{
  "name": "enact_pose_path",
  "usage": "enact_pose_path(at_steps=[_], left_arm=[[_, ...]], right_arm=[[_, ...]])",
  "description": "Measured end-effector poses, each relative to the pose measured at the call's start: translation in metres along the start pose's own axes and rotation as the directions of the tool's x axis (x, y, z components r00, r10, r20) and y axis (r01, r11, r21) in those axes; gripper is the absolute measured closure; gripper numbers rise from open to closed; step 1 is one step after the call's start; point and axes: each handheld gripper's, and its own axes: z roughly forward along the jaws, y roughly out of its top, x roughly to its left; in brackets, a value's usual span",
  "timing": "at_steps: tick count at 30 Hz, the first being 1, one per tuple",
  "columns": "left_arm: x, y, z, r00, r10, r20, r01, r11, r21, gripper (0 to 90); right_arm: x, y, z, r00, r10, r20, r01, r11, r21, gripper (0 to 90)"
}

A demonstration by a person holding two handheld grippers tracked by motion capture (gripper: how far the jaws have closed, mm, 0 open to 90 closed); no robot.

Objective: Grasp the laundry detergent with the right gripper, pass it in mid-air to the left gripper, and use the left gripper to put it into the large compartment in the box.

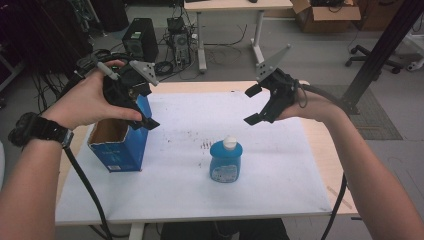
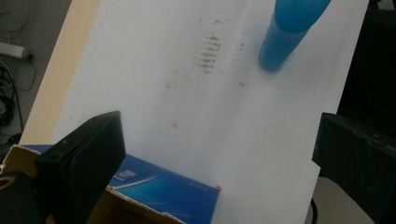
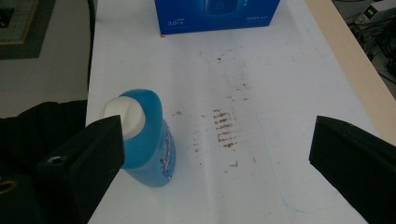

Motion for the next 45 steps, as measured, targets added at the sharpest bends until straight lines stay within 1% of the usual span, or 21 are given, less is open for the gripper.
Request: enact_pose_path(at_steps=[1,2,3,6,7,9,10,11,14,22,27,29,36,38,40,45], left_arm=[[-0.001,0.0,0.001,1.0,-0.001,0.001,0.001,1.0,-0.001,3.0],[-0.001,0.0,0.001,1.0,-0.002,0.002,0.002,1.0,-0.001,2.9],[-0.001,0.0,0.001,1.0,-0.001,0.002,0.001,1.0,-0.001,2.9],[-0.002,-0.001,0.002,1.0,-0.003,0.004,0.003,1.0,-0.002,2.9],[-0.002,-0.001,0.003,1.0,-0.003,0.004,0.003,1.0,-0.001,2.9],[-0.003,-0.001,0.003,1.0,-0.003,0.005,0.003,1.0,0.0,2.9],[-0.003,-0.001,0.003,1.0,-0.003,0.006,0.003,1.0,0.001,2.9],[-0.003,0.0,0.004,1.0,-0.004,0.008,0.004,1.0,0.001,2.9],[-0.004,0.0,0.005,0.9999,-0.004,0.012,0.004,1.0,0.001,2.9],[-0.005,-0.001,0.008,0.9998,-0.006,0.016,0.006,1.0,0.005,3.0],[-0.006,-0.002,0.008,0.9998,-0.006,0.018,0.006,0.9999,0.008,2.9],[-0.006,-0.003,0.009,0.9998,-0.006,0.021,0.006,0.9999,0.009,3.0],[-0.006,-0.004,0.012,0.9997,-0.009,0.025,0.009,0.9999,0.011,2.9],[-0.006,-0.004,0.012,0.9997,-0.005,0.025,0.004,0.9999,0.012,3.0],[-0.007,-0.003,0.012,0.9996,-0.009,0.026,0.009,0.9999,0.011,2.9],[-0.006,-0.002,0.014,0.9995,-0.008,0.03,0.007,0.9999,0.007,2.9]], right_arm=[[0.001,-0.003,-0.001,1.0,-0.002,0.001,0.002,1.0,-0.006,2.8],[0.004,-0.009,-0.002,1.0,-0.001,0.005,0.001,1.0,-0.022,2.7],[0.004,-0.009,-0.002,1.0,-0.001,0.005,0.001,1.0,-0.022,2.7],[0.007,-0.019,-0.004,1.0,0.004,-0.005,-0.004,0.999,-0.05,2.5],[0.01,-0.026,-0.004,1.0,0.002,-0.004,-0.002,0.998,-0.061,2.4],[0.011,-0.029,-0.004,1.0,0.004,-0.004,-0.005,0.998,-0.065,2.4],[0.013,-0.034,-0.003,1.0,0.004,-0.008,-0.004,0.997,-0.077,2.3],[0.013,-0.034,-0.003,1.0,0.004,-0.008,-0.004,0.997,-0.077,2.3],[0.017,-0.042,0.0,0.9999,0.002,-0.016,-0.004,0.996,-0.09,2.3],[0.029,-0.059,0.015,0.9994,-0.003,-0.034,-0.001,0.993,-0.116,2.1],[0.036,-0.068,0.026,0.9998,-0.007,-0.021,0.004,0.991,-0.13,2.1],[0.041,-0.073,0.034,0.9997,-0.01,-0.023,0.007,0.991,-0.131,2.2],[0.047,-0.08,0.046,0.9997,-0.004,-0.026,0.0,0.989,-0.15,2.3],[0.049,-0.082,0.049,0.9997,-0.003,-0.026,-0.001,0.987,-0.163,2.4],[0.05,-0.084,0.052,0.9997,0.001,-0.025,-0.005,0.985,-0.174,2.4],[0.053,-0.092,0.062,0.9994,0.02,-0.028,-0.025,0.979,-0.203,2.7]])
